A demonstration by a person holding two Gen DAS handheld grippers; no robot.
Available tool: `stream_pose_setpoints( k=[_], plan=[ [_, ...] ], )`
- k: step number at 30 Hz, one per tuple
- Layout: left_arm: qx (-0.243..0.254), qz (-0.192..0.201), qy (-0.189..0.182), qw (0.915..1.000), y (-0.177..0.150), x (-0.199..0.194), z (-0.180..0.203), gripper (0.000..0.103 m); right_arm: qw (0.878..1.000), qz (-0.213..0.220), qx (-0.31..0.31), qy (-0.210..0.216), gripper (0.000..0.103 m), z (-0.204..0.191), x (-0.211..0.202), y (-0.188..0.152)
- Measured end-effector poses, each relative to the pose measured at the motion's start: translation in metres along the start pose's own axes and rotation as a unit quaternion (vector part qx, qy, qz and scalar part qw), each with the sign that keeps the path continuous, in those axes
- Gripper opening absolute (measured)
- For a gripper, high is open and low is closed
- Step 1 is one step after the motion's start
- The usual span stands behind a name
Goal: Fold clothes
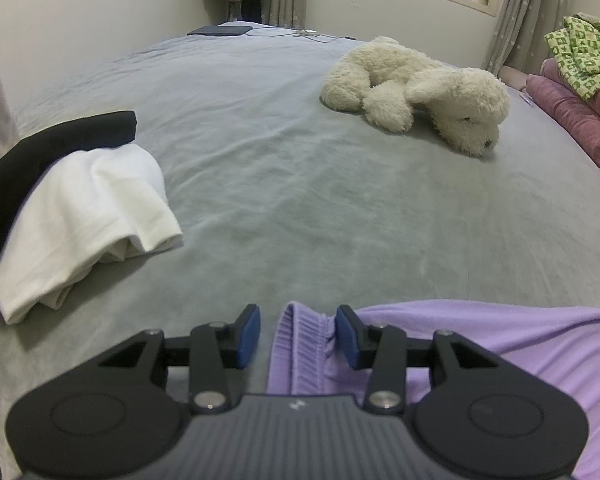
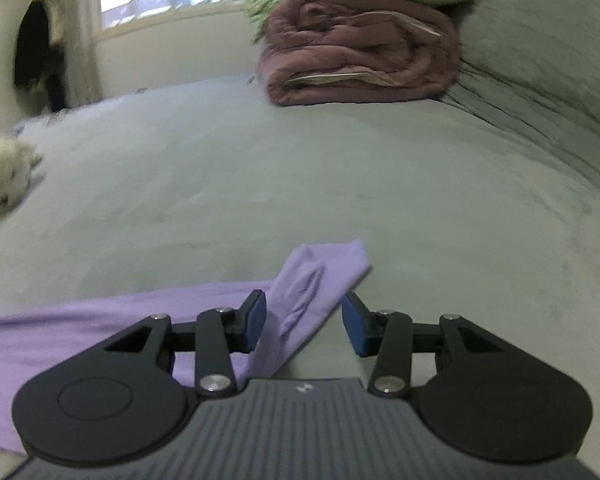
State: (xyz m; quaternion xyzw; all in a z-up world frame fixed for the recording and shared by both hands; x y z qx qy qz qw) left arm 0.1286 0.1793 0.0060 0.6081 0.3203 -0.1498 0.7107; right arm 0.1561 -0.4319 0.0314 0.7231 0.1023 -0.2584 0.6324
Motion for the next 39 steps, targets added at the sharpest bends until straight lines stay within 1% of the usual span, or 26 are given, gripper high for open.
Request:
stream_pose_setpoints(
  k=[3, 4, 5, 6, 7, 10, 14, 16, 18, 19, 20, 21, 24, 27, 30, 34, 37, 39],
  plan=[
    [0.001, 0.000, 0.000, 1.0000, 0.000, 0.000, 0.000, 0.044, 0.997, 0.008, 0.081, 0.017, 0.047, 0.021, 0.000, 0.005],
    [0.001, 0.000, 0.000, 1.0000, 0.000, 0.000, 0.000, 0.044, 0.994, 0.008, 0.106, 0.025, 0.042, 0.026, 0.000, 0.005],
    [0.001, -0.001, 0.000, 1.0000, 0.000, 0.000, 0.000, 0.044, 0.992, 0.007, 0.119, 0.034, 0.034, 0.027, 0.000, 0.004],
    [0.001, -0.001, 0.000, 1.0000, 0.000, 0.000, 0.001, 0.044, 0.990, 0.006, 0.132, 0.043, 0.018, 0.028, 0.000, 0.003],
    [0.002, -0.001, 0.000, 1.0000, 0.000, 0.000, 0.001, 0.044, 0.991, 0.006, 0.127, 0.048, 0.017, 0.025, 0.000, 0.002],
    [0.003, 0.000, 0.001, 1.0000, 0.000, 0.000, 0.001, 0.044, 0.992, 0.001, 0.114, 0.059, 0.017, 0.013, 0.002, 0.000],
    [0.004, 0.000, 0.000, 1.0000, 0.000, 0.001, 0.001, 0.044, 0.992, -0.023, 0.115, 0.047, 0.017, 0.003, 0.007, -0.009],
    [0.004, 0.000, 0.000, 1.0000, 0.000, 0.001, 0.001, 0.044, 0.992, -0.027, 0.117, 0.043, 0.017, 0.003, 0.011, -0.010],
    [0.005, 0.000, 0.001, 1.0000, 0.000, 0.000, 0.001, 0.044, 0.992, -0.026, 0.114, 0.042, 0.018, 0.002, 0.012, -0.011],
    [0.006, 0.000, 0.001, 1.0000, 0.000, 0.001, 0.002, 0.045, 0.993, -0.024, 0.110, 0.042, 0.016, 0.001, 0.011, -0.011],
    [0.006, 0.000, 0.001, 1.0000, 0.000, 0.001, 0.002, 0.045, 0.994, -0.021, 0.102, 0.042, 0.013, -0.002, 0.010, -0.011],
    [0.006, 0.000, 0.001, 1.0000, 0.000, 0.001, 0.002, 0.045, 0.995, -0.018, 0.090, 0.039, 0.003, -0.004, 0.008, -0.011],
    [0.006, 0.000, 0.000, 1.0000, 0.000, 0.000, 0.001, 0.045, 0.997, -0.005, 0.067, 0.028, 0.003, -0.009, 0.002, -0.009],
    [0.005, 0.000, -0.001, 1.0000, -0.001, 0.000, 0.001, 0.045, 0.997, 0.005, 0.068, 0.029, 0.003, -0.007, -0.004, -0.007],
    [0.002, -0.001, -0.003, 1.0000, -0.001, 0.000, 0.001, 0.045, 0.997, 0.004, 0.075, 0.035, 0.003, -0.006, -0.006, -0.007],
    [0.002, -0.001, -0.003, 1.0000, 0.000, 0.001, 0.001, 0.046, 0.997, 0.002, 0.076, 0.003, 0.003, -0.001, -0.012, -0.009],
    [0.005, -0.001, -0.003, 1.0000, -0.001, 0.000, 0.002, 0.047, 0.995, -0.006, 0.099, -0.032, 0.003, 0.011, -0.019, -0.010],
    [0.003, -0.001, -0.004, 1.0000, -0.001, 0.000, 0.001, 0.047, 0.990, -0.022, 0.125, -0.058, 0.003, 0.019, -0.023, -0.015]
  ],
)
Point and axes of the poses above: each gripper's, at about its wrist camera, not at the fingertips, and x roughly the way its jaws point, z to its right, y to its top, the point moved 3 cm from there along x, roughly the way its jaws point, and after that the axes turned 6 degrees about z, right-handed, at the moved point
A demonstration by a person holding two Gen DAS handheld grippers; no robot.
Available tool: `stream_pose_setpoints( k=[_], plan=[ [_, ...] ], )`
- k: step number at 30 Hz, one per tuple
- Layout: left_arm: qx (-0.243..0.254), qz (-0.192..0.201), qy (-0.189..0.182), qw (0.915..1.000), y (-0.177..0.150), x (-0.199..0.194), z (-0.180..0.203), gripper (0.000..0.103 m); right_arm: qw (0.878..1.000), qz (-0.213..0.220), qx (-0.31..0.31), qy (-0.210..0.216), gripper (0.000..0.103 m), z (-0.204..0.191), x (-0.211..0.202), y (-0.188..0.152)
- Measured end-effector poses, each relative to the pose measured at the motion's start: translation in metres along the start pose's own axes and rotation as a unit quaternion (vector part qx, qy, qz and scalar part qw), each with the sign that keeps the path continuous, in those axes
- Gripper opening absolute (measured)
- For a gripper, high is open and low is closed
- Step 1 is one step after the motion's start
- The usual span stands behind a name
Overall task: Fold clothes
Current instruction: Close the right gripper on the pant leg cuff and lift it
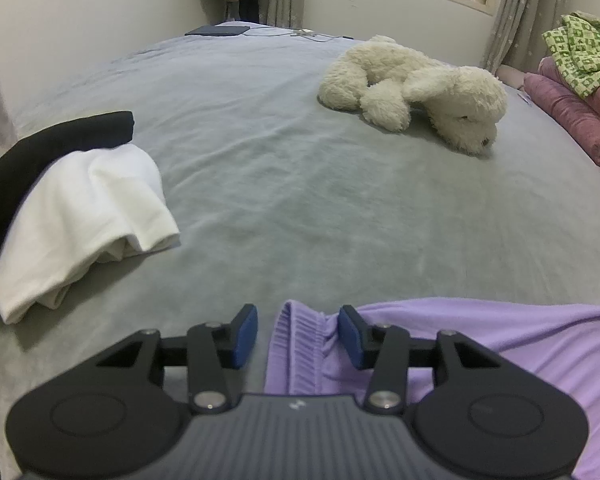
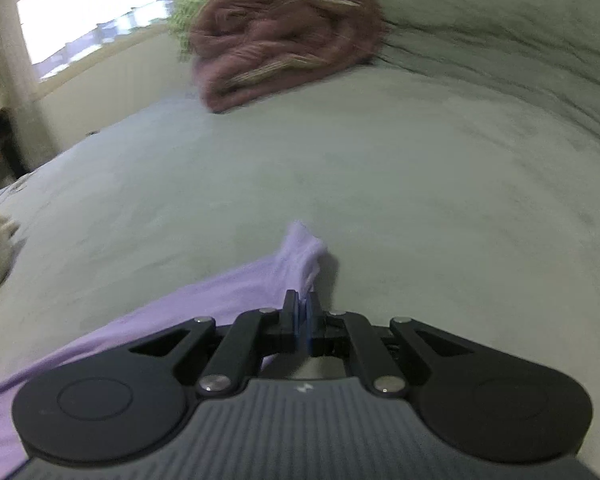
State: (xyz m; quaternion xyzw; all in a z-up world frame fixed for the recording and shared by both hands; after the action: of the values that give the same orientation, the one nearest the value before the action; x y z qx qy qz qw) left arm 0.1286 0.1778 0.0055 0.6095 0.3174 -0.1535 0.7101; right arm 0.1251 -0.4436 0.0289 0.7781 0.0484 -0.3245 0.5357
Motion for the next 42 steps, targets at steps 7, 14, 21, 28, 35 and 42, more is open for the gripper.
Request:
stream_pose_setpoints(
  k=[7, 14, 21, 28, 35, 42],
  plan=[
    [0.000, 0.001, 0.001, 1.0000, -0.001, 0.000, 0.001, 0.047, 0.999, 0.000, 0.027, -0.046, 0.001, 0.010, -0.010, 0.001],
    [0.003, 0.002, 0.004, 1.0000, -0.001, 0.000, 0.002, 0.047, 0.990, -0.019, 0.136, -0.027, 0.014, 0.060, 0.015, 0.001],
    [0.006, 0.002, 0.006, 1.0000, -0.001, 0.000, 0.003, 0.047, 0.999, -0.007, 0.052, -0.010, 0.016, 0.039, 0.032, 0.000],
    [0.012, 0.004, 0.010, 0.9999, -0.001, 0.001, 0.005, 0.047, 0.994, -0.006, 0.105, 0.021, 0.016, 0.044, 0.039, 0.008],
    [0.013, 0.004, 0.010, 0.9999, -0.002, 0.000, 0.005, 0.048, 0.995, -0.004, 0.085, 0.045, 0.016, 0.023, 0.037, 0.007],
    [0.015, 0.004, 0.010, 0.9998, -0.002, 0.000, 0.005, 0.048, 0.992, -0.008, 0.098, 0.073, 0.016, 0.019, 0.039, 0.008]
  ],
)
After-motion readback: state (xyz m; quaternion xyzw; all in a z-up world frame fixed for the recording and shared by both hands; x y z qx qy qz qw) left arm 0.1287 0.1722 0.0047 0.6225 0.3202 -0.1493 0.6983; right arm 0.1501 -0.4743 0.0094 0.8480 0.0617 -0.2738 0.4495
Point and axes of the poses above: each gripper's, at about its wrist camera, not at the fingertips, and x roughly the way its jaws point, z to its right, y to its top, the point moved 3 cm from there along x, roughly the way its jaws point, and after that the axes turned 6 degrees about z, right-handed, at the moved point
